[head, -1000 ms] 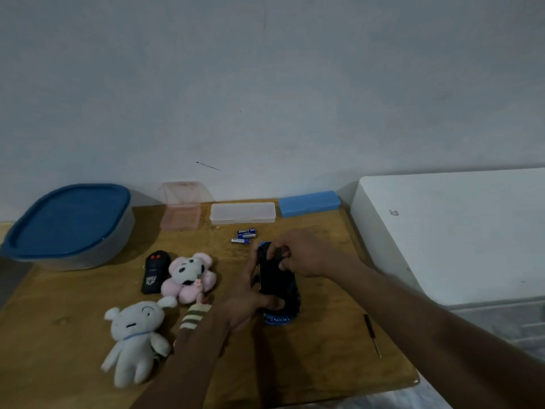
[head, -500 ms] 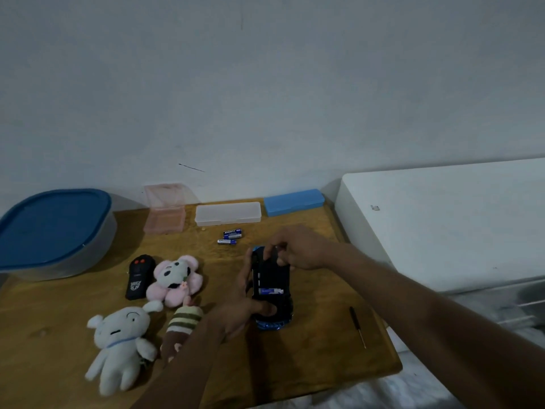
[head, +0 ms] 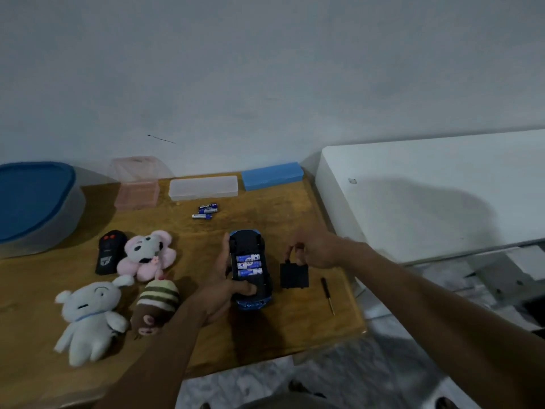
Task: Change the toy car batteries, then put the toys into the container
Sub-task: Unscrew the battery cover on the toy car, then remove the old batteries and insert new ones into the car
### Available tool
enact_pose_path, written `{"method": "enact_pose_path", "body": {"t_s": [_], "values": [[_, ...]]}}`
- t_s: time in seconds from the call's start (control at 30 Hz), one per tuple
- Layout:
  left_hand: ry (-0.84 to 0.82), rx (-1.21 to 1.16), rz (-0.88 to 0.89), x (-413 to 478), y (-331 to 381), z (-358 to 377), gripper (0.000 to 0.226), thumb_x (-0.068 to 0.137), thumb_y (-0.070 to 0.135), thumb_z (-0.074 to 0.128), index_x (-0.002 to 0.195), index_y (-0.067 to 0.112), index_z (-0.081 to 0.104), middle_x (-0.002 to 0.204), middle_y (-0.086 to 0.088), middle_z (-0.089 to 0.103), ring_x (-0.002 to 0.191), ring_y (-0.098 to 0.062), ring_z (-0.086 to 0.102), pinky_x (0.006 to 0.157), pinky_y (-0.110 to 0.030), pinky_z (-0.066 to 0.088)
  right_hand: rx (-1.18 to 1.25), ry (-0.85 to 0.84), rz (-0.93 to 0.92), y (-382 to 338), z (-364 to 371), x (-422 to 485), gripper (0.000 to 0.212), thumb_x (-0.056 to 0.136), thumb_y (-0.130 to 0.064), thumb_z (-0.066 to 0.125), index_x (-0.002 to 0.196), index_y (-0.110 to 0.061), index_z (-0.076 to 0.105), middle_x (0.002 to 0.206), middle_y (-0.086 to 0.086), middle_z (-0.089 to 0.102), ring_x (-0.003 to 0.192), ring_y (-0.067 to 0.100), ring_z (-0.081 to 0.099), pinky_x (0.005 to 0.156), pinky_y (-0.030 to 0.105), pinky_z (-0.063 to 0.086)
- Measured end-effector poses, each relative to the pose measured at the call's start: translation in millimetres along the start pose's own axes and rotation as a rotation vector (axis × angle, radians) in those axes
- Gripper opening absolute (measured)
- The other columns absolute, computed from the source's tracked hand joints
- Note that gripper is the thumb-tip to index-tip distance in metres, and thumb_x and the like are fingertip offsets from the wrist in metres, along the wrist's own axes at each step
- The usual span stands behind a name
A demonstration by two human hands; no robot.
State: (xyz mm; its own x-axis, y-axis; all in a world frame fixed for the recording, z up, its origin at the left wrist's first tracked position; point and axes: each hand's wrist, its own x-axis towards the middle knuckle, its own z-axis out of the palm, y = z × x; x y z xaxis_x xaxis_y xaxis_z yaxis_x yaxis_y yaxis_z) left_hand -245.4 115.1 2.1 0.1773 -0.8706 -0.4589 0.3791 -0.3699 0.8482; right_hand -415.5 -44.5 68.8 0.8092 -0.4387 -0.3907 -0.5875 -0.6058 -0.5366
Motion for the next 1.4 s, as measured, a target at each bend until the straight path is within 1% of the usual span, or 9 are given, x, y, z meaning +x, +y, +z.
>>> {"method": "enact_pose_path", "body": {"t_s": [0.13, 0.23, 0.37, 0.53, 0.73, 0.87, 1.0, 1.23, 1.4], "values": [[0.009, 0.007, -0.007, -0.3, -4.1, 12.3, 0.127, 0.068, -0.031, 0.059, 0.147, 0.052, 0.006, 0.144, 0.001, 0.044, 0.117, -0.025, 0.058, 0.087, -0.042, 0.054, -0.05, -0.072, -0.031, 11.8, 17.0, -6.3, 0.029, 0.085, 0.007, 0.051, 0.099, -0.01, 0.07, 0.08, -0.014, 0.053, 0.076, 0.012, 0.055, 0.076, 0.034, 0.052], [0.024, 0.005, -0.008, -2.5, -8.4, 19.0, 0.127, 0.067, -0.032, 0.058, 0.147, 0.052, 0.008, 0.143, 0.0, 0.046, 0.116, -0.025, 0.059, 0.089, -0.044, 0.053, -0.061, -0.115, -0.02, 21.8, 26.5, -9.6, 0.028, 0.085, 0.007, 0.052, 0.101, -0.009, 0.069, 0.082, -0.013, 0.052, 0.075, 0.007, 0.053, 0.071, 0.027, 0.05], [0.033, -0.005, -0.022, -6.6, -11.4, 23.6, 0.127, 0.067, -0.032, 0.059, 0.147, 0.053, 0.007, 0.142, -0.001, 0.046, 0.116, -0.027, 0.059, 0.089, -0.046, 0.053, -0.01, -0.169, 0.058, 36.0, 36.8, -11.6, 0.026, 0.088, 0.002, 0.051, 0.099, -0.014, 0.068, 0.087, -0.003, 0.06, 0.084, 0.021, 0.065, 0.072, 0.035, 0.057], [0.042, -0.027, -0.023, -11.8, -14.9, 28.0, 0.127, 0.067, -0.032, 0.058, 0.147, 0.053, 0.007, 0.14, -0.002, 0.049, 0.115, -0.028, 0.06, 0.087, -0.045, 0.054, -0.027, -0.151, 0.047, 42.5, 40.6, -10.6, 0.03, 0.088, 0.005, 0.048, 0.102, -0.011, 0.068, 0.074, -0.018, 0.051, 0.08, 0.009, 0.056, 0.072, 0.027, 0.05], [0.052, -0.05, -0.022, -11.9, -20.5, 27.4, 0.126, 0.067, -0.032, 0.059, 0.145, 0.056, 0.012, 0.139, -0.004, 0.049, 0.116, -0.029, 0.06, 0.09, -0.046, 0.053, -0.016, -0.124, 0.034, 49.5, 47.1, -7.3, 0.03, 0.086, 0.006, 0.047, 0.1, -0.01, 0.068, 0.086, -0.008, 0.055, 0.081, 0.009, 0.053, 0.07, 0.024, 0.045], [0.04, -0.048, -0.015, -13.2, -19.2, 26.7, 0.126, 0.067, -0.032, 0.059, 0.145, 0.056, 0.013, 0.137, -0.005, 0.052, 0.116, -0.03, 0.061, 0.092, -0.049, 0.052, 0.009, -0.118, 0.049, 51.2, 48.4, -7.9, 0.028, 0.088, 0.004, 0.048, 0.101, -0.011, 0.066, 0.082, -0.013, 0.052, 0.08, 0.007, 0.051, 0.062, 0.016, 0.039], [0.033, -0.056, -0.027, -15.1, -17.4, 24.6, 0.126, 0.067, -0.033, 0.057, 0.145, 0.055, 0.011, 0.138, -0.006, 0.051, 0.118, -0.031, 0.059, 0.097, -0.053, 0.049, 0.017, -0.119, 0.06, 46.9, 46.5, -9.0, 0.026, 0.088, 0.001, 0.048, 0.101, -0.012, 0.066, 0.09, -0.005, 0.059, 0.082, 0.008, 0.054, 0.068, 0.019, 0.044], [0.002, -0.05, -0.016, -12.6, -13.0, 16.7, 0.126, 0.068, -0.032, 0.057, 0.145, 0.056, 0.009, 0.137, -0.003, 0.051, 0.114, -0.027, 0.062, 0.085, -0.044, 0.056, 0.08, -0.007, 0.096, 29.3, 38.9, -3.9, 0.018, 0.089, -0.008, 0.054, 0.099, -0.016, 0.066, 0.096, 0.0, 0.066, 0.09, 0.014, 0.061, 0.079, 0.029, 0.052], [-0.005, -0.044, 0.005, -6.9, -8.1, 5.7, 0.128, 0.064, -0.03, 0.062, 0.144, 0.056, 0.012, 0.14, -0.006, 0.05, 0.119, -0.03, 0.058, 0.097, -0.052, 0.049, 0.215, 0.192, 0.074, -11.6, 26.4, 4.3, 0.013, 0.093, -0.02, 0.057, 0.098, -0.017, 0.069, 0.097, -0.005, 0.066, 0.089, 0.008, 0.058, 0.079, 0.023, 0.043]]}}
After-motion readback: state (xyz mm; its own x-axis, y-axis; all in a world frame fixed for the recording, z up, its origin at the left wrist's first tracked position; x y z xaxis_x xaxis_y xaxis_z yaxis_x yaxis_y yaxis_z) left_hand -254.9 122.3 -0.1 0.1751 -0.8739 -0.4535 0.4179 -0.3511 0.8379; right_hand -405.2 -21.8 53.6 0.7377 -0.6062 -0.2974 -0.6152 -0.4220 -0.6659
